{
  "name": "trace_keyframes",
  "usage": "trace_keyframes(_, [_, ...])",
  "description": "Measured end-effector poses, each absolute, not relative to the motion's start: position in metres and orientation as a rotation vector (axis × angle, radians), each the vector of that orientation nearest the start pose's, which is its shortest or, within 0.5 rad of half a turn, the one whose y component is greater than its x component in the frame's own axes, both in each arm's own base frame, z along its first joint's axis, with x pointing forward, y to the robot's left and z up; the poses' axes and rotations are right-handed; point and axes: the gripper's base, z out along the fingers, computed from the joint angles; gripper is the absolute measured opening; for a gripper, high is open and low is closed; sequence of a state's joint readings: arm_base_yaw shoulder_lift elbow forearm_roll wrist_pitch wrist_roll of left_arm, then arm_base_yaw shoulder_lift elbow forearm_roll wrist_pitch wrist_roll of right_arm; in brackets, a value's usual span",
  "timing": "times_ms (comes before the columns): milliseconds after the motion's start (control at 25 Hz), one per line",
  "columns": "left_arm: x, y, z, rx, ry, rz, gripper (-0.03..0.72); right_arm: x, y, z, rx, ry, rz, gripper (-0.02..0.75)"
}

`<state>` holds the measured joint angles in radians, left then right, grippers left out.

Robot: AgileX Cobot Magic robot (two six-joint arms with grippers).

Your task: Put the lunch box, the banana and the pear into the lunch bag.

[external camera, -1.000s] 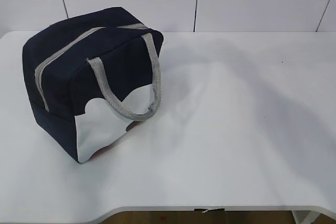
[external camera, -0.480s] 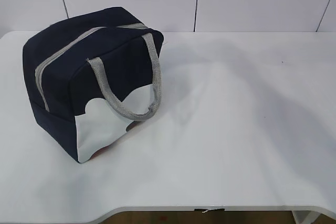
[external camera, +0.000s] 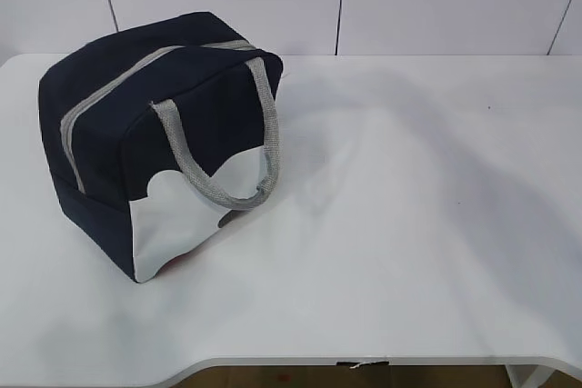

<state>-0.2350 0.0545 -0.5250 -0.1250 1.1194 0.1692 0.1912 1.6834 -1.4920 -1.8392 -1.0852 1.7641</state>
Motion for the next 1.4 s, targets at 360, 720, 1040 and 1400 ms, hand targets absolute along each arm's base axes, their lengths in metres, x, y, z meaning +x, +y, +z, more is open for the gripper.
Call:
trace_keyframes(360, [-0.0065, -0.0073, 0.2802, 0.404, 2.073, -0.170, 0.255, 0.3404, 0.1449, 0.3694, -1.056, 1.676, 0.984, 0.334])
trace_keyframes(720, [-0.0096, -0.0072, 0.2796, 0.321, 2.060, -0.124, 0.255, 0.3398, 0.1448, 0.3696, -1.053, 1.679, 0.986, 0.334])
trace_keyframes(1040, [-0.0088, -0.0081, 0.2796, 0.217, 2.072, -0.063, 0.255, 0.3398, 0.1448, 0.3696, -1.053, 1.679, 0.986, 0.334])
trace_keyframes(1400, [-0.0088, -0.0081, 0.2796, 0.213, 2.072, -0.061, 0.254, 0.3400, 0.1448, 0.3697, -1.045, 1.685, 0.990, 0.334])
